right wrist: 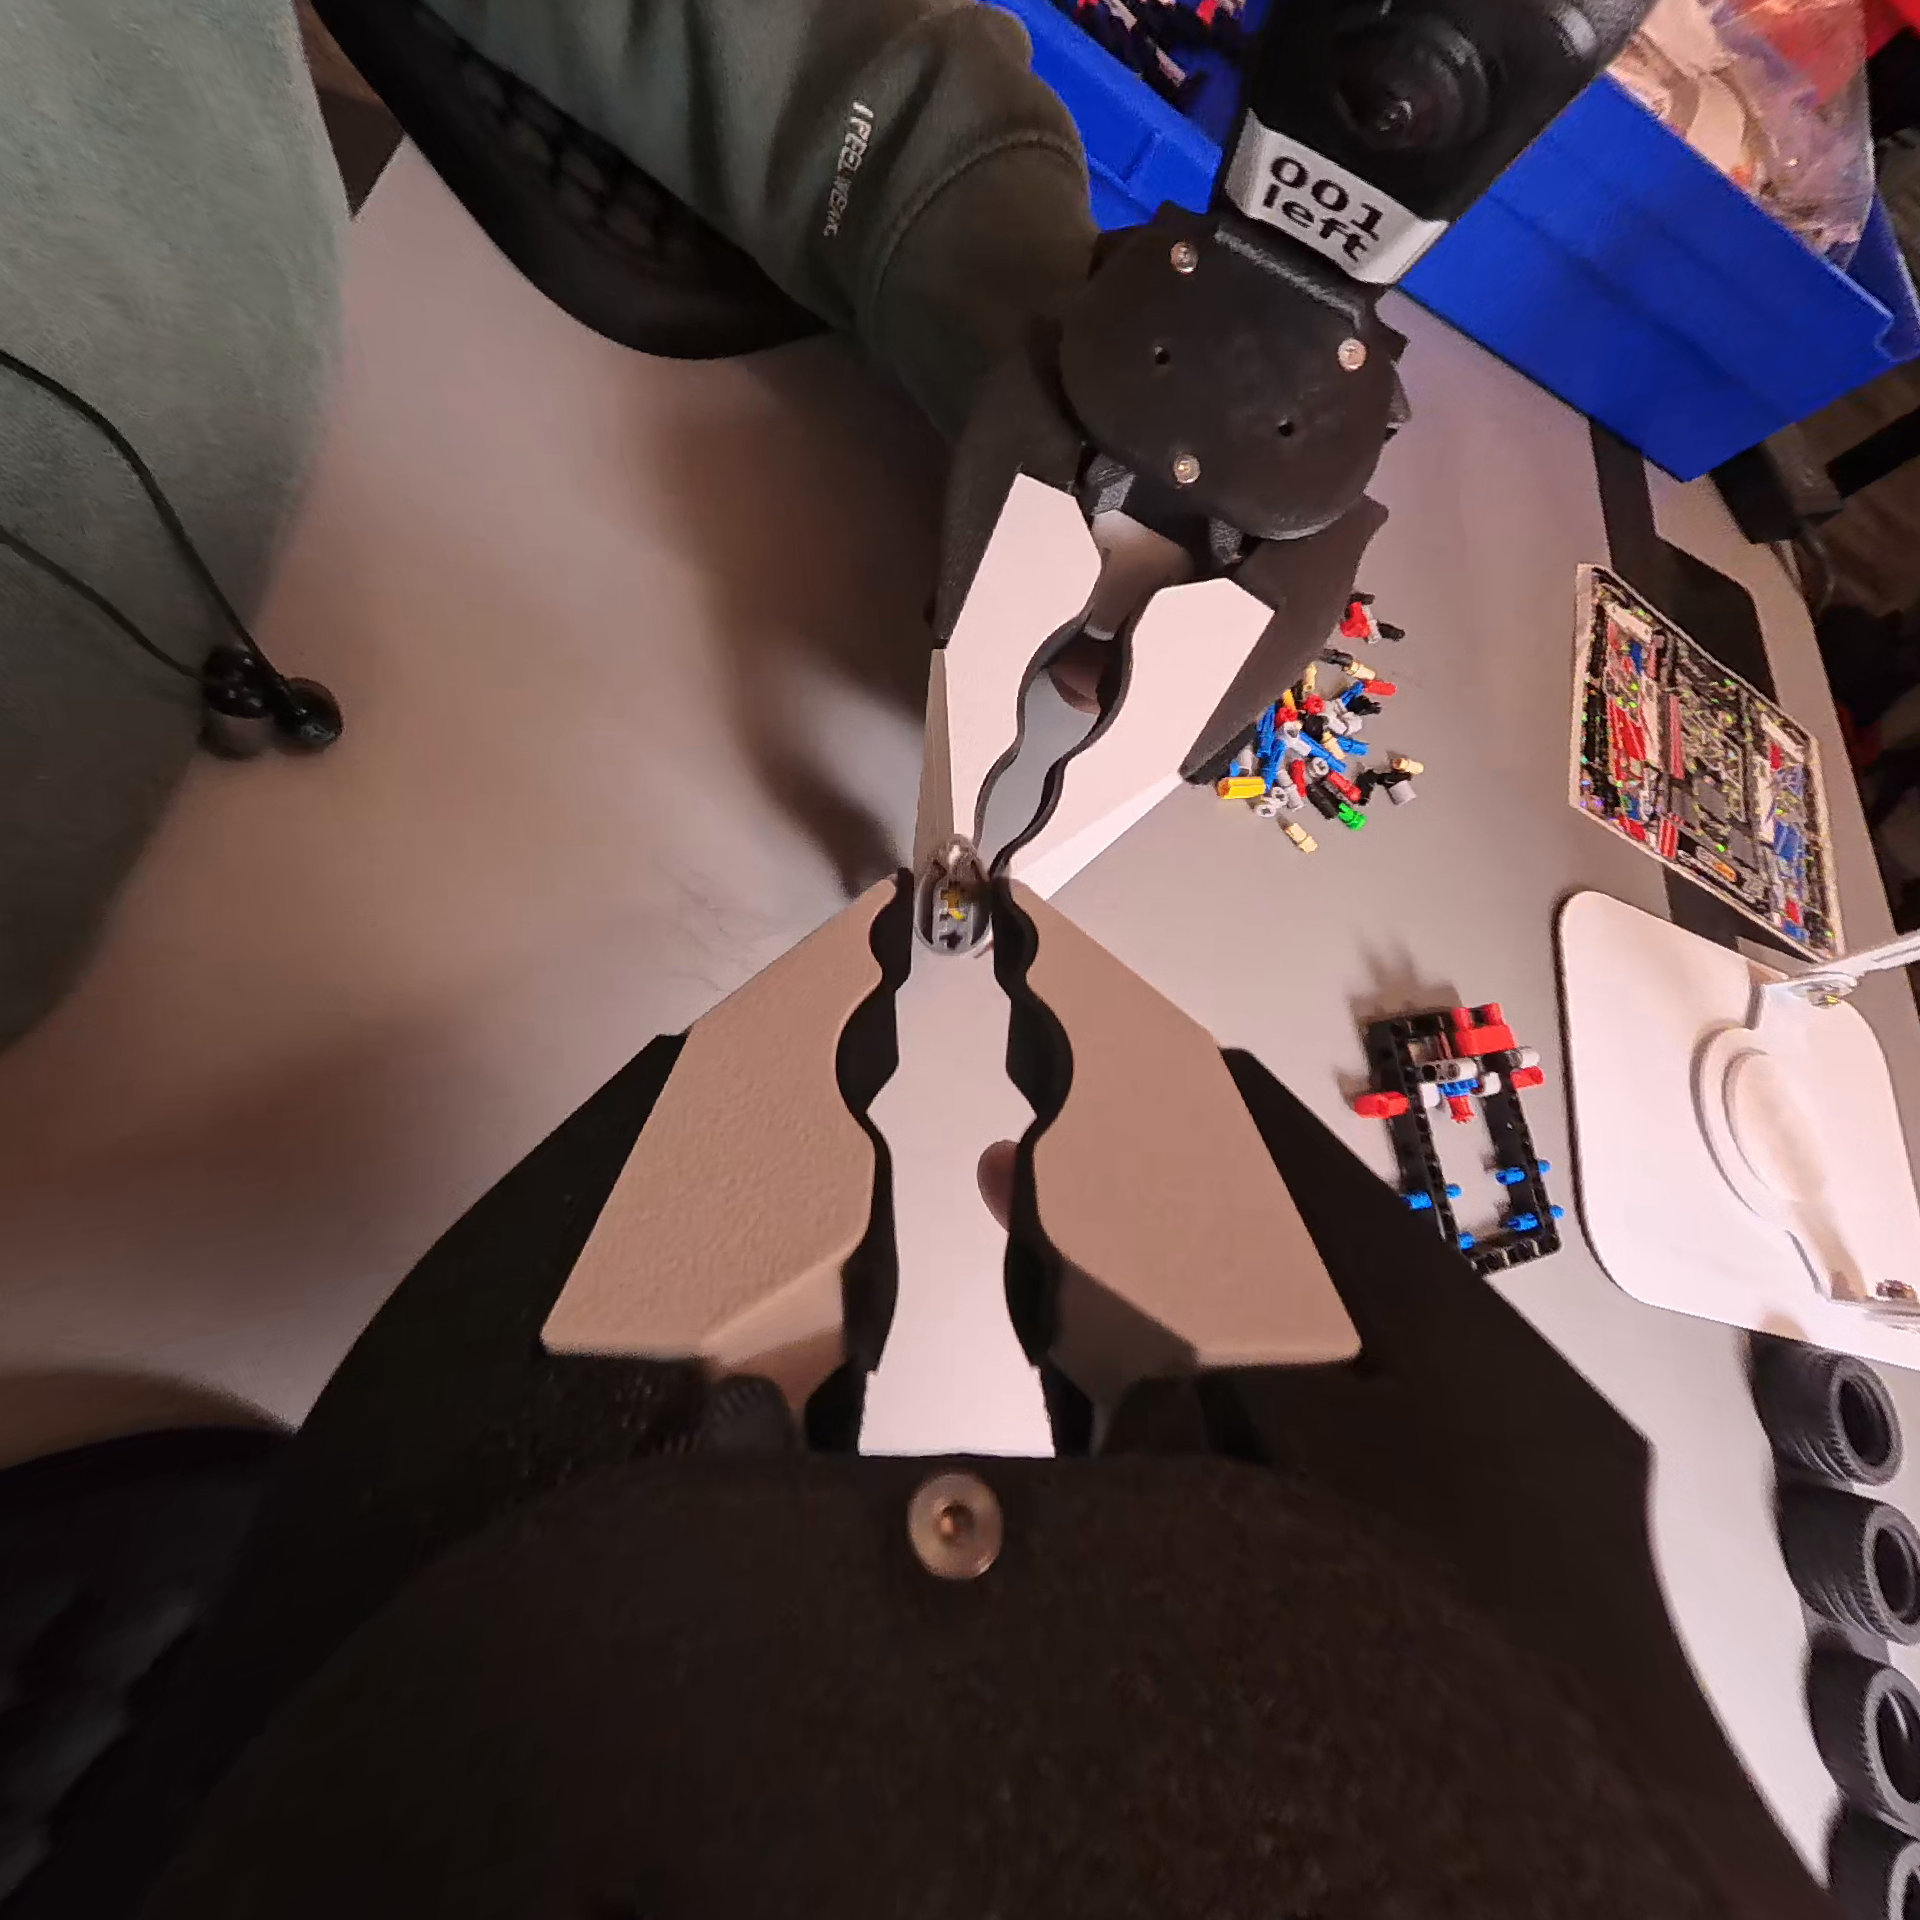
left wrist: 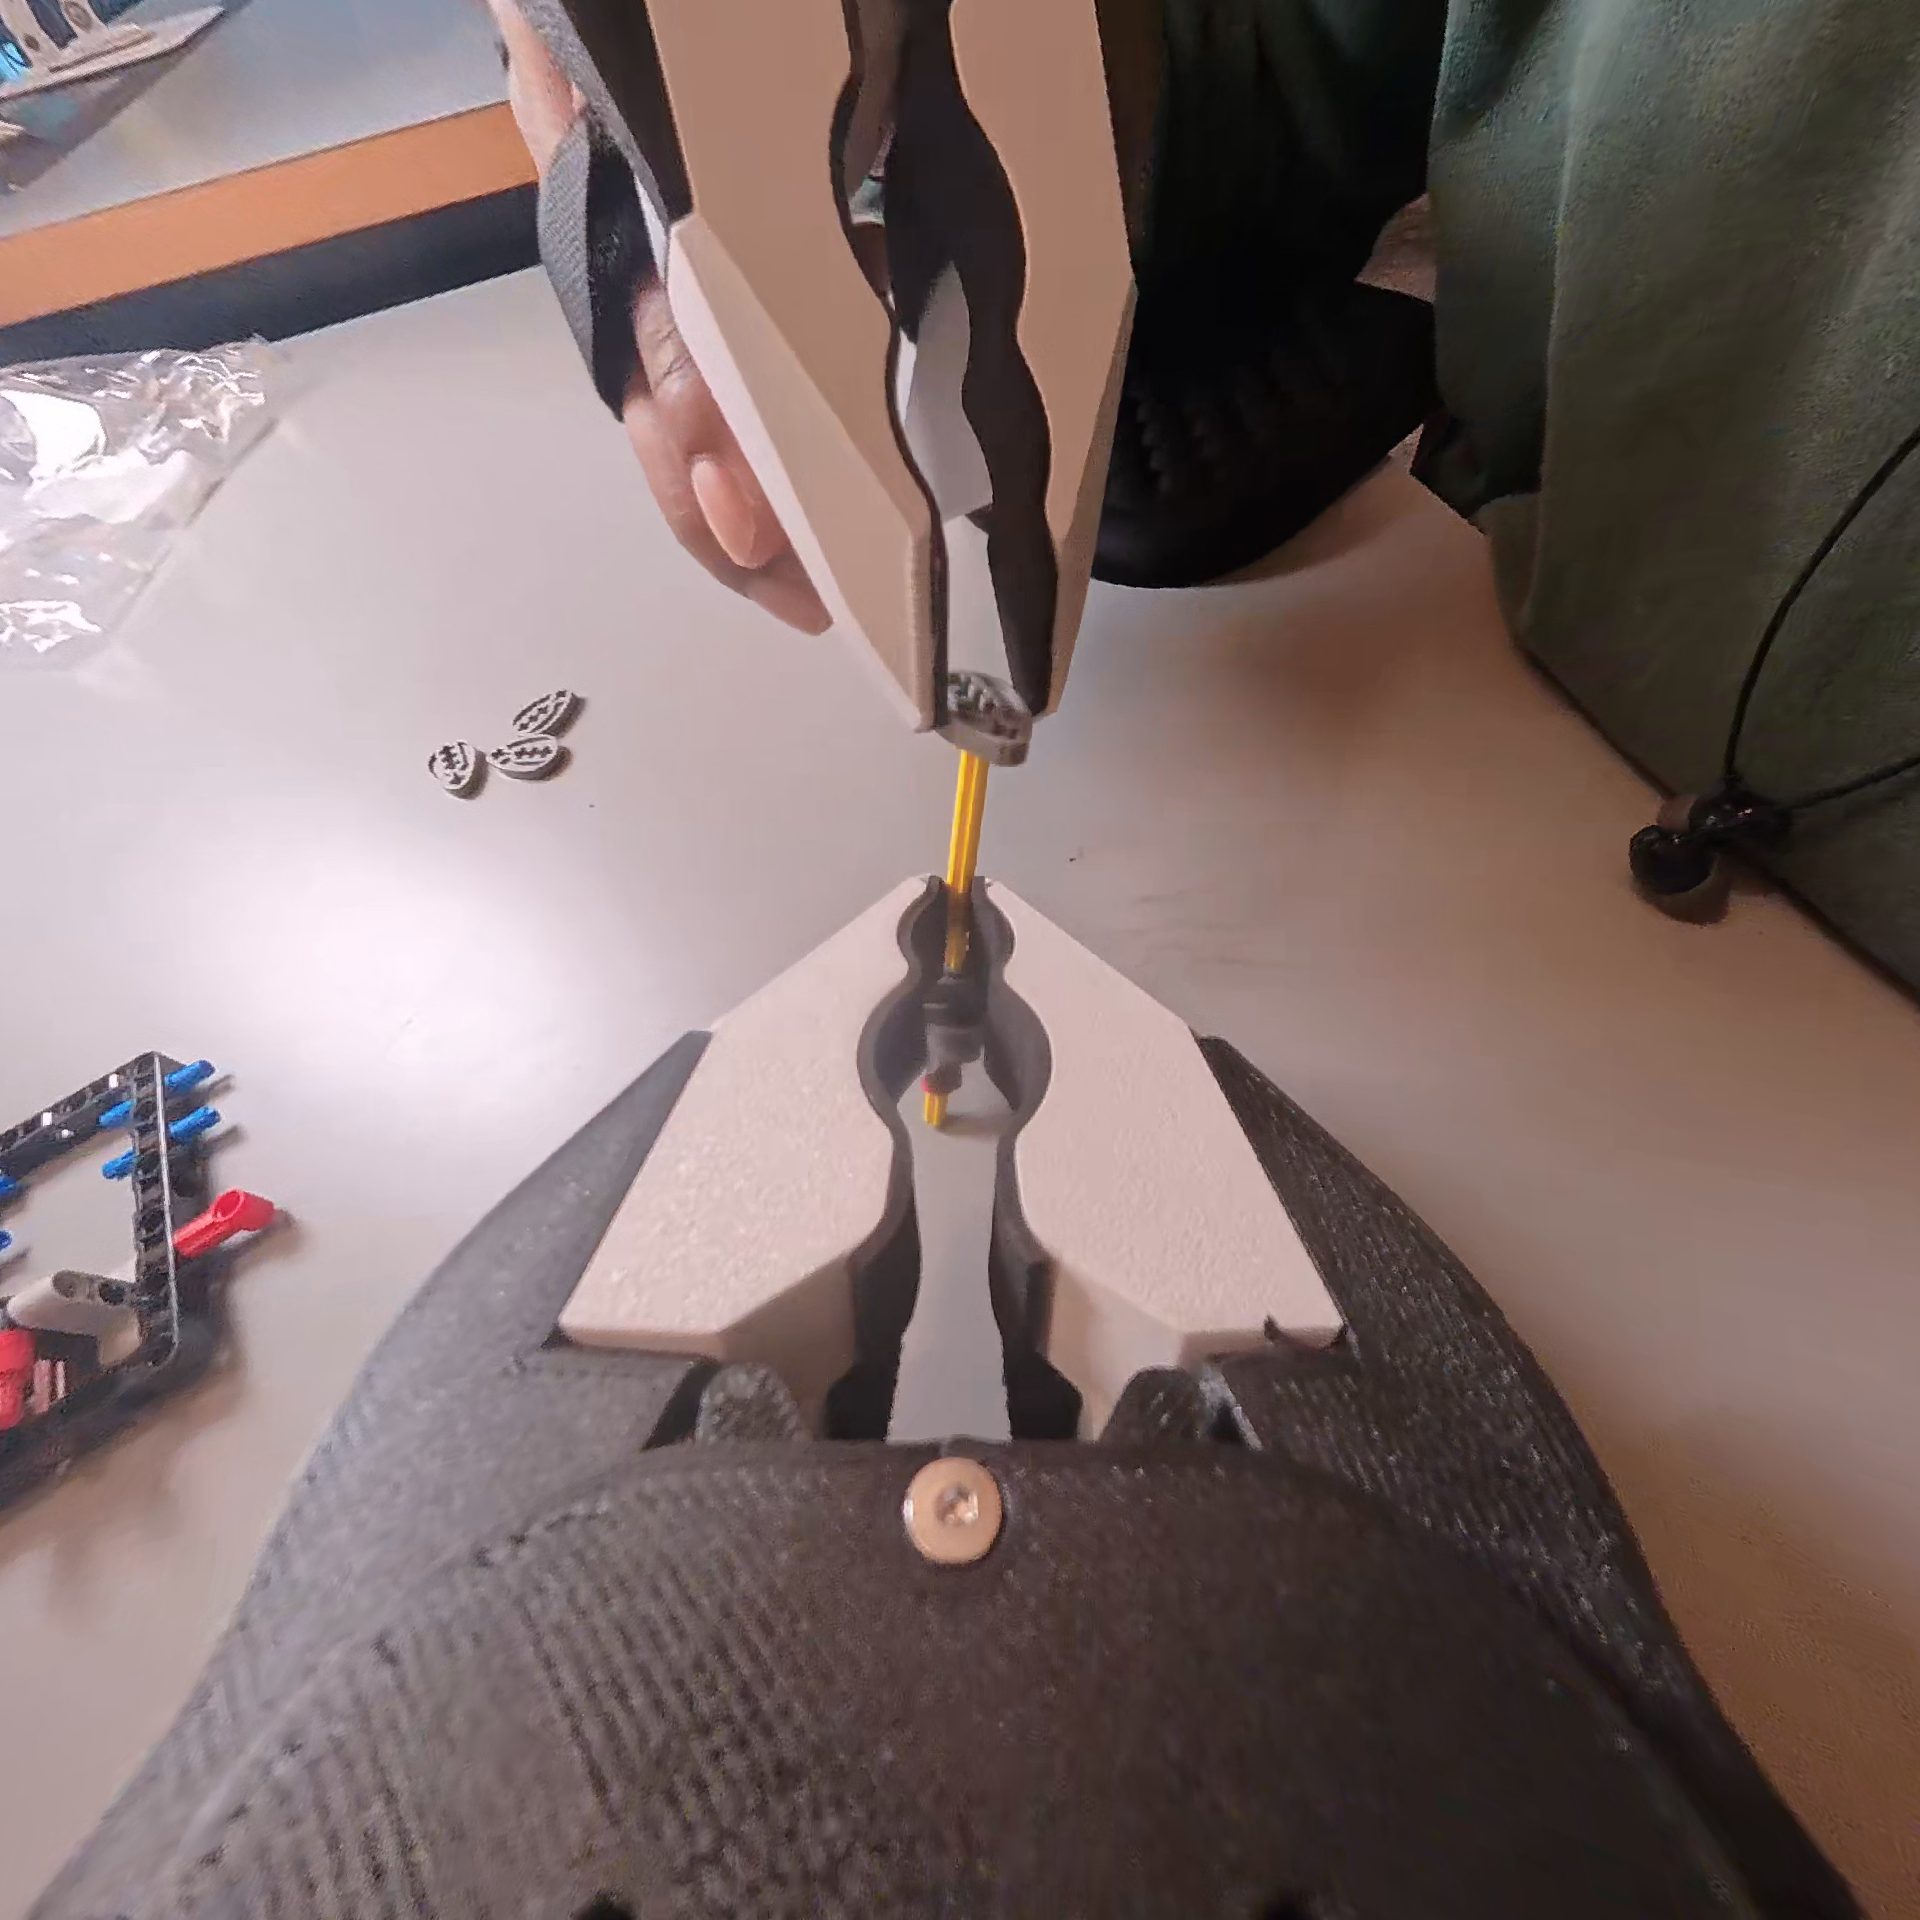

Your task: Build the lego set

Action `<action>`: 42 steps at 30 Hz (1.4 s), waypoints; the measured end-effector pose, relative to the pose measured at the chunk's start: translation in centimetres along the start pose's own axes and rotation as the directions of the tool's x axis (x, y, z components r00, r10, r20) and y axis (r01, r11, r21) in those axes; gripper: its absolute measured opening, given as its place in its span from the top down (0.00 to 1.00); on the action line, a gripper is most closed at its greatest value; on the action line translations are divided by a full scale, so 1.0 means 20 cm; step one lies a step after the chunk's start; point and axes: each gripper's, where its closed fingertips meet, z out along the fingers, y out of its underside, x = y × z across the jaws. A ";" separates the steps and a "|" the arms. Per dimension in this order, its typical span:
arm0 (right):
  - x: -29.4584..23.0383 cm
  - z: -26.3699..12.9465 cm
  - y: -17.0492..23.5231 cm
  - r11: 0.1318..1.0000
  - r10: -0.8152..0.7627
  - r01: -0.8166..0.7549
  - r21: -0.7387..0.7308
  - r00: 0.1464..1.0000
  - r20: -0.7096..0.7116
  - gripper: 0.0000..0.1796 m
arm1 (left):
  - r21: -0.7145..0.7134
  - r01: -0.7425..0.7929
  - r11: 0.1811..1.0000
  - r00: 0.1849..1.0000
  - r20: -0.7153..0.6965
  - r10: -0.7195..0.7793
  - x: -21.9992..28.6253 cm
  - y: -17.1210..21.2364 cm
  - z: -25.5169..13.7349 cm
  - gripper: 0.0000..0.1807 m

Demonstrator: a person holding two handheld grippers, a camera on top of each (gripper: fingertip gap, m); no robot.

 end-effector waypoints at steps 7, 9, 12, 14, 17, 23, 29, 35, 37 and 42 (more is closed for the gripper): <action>0.00 0.01 -0.01 1.000 0.006 -0.006 -0.018 1.000 -0.007 0.93 | 0.004 0.030 1.000 0.999 -0.021 -0.030 0.01 0.00 0.00 0.99; 0.00 0.01 -0.02 1.000 0.017 -0.017 0.003 1.000 0.000 0.93 | 0.022 0.038 0.999 0.999 -0.034 -0.037 0.01 -0.01 -0.01 0.99; 0.01 0.01 -0.03 1.000 0.018 -0.018 0.015 1.000 -0.008 0.93 | 0.032 0.040 0.999 0.998 -0.042 -0.038 0.02 -0.01 -0.01 0.99; 0.00 0.01 -0.03 0.999 0.026 -0.026 0.019 1.000 0.000 0.93 | 0.033 0.038 0.999 0.998 -0.046 -0.037 0.02 -0.02 -0.01 0.99; 0.00 0.01 -0.04 0.999 0.045 -0.046 0.030 0.999 0.006 0.93 | 0.034 0.035 0.999 0.998 -0.044 -0.033 0.02 -0.02 -0.01 0.99; -0.01 0.02 -0.04 0.998 0.052 -0.053 0.034 0.998 0.020 0.93 | 0.035 0.040 0.999 0.997 -0.060 -0.038 0.03 -0.02 -0.01 0.99; -0.03 0.02 -0.04 0.999 0.041 -0.042 0.031 0.999 0.031 0.93 | 0.034 0.044 0.998 0.996 -0.078 -0.041 0.04 -0.02 -0.01 1.00; -0.04 0.02 -0.04 0.999 0.026 -0.028 0.032 0.999 0.041 0.92 | 0.033 0.050 0.998 0.994 -0.094 -0.047 0.05 -0.02 -0.01 1.00; -0.05 0.03 -0.05 0.999 0.027 -0.030 0.042 0.998 0.054 0.93 | 0.031 0.048 0.998 0.994 -0.102 -0.044 0.06 -0.02 -0.01 1.00; -0.05 0.03 -0.05 0.996 0.040 -0.045 0.073 0.997 0.070 0.93 | 0.030 0.049 0.998 0.993 -0.105 -0.045 0.06 -0.02 -0.01 1.00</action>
